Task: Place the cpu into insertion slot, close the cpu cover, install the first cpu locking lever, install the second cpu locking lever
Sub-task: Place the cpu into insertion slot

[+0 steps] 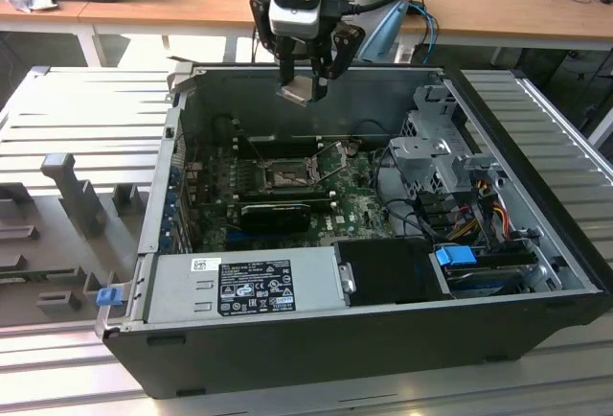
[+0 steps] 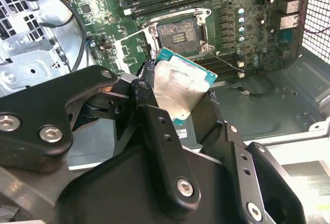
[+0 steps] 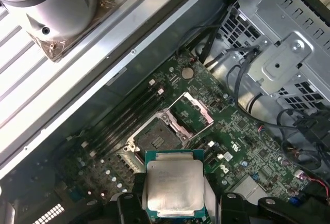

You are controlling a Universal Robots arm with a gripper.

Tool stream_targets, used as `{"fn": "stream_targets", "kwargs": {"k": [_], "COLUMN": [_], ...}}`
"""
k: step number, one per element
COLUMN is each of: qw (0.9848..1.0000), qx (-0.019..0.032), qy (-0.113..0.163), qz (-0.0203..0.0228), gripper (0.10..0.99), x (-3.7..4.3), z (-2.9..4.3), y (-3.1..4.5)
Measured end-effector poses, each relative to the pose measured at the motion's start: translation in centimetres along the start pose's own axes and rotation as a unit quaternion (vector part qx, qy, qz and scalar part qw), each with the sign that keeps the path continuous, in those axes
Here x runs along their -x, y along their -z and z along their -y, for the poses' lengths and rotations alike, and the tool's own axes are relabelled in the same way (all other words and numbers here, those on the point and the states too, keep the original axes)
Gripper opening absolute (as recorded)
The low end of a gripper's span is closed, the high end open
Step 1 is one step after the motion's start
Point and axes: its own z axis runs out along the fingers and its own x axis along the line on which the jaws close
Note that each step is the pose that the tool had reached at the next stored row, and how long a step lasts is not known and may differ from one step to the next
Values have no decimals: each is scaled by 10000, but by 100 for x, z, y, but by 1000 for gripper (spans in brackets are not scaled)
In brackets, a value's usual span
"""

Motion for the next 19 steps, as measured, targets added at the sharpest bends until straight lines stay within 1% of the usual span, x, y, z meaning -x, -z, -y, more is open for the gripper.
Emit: {"fn": "stream_targets", "kwargs": {"k": [19], "qw": [9995], "qx": [6], "qy": [-299], "qz": [26], "gripper": [529], "x": [-1], "z": [1], "y": [0]}}
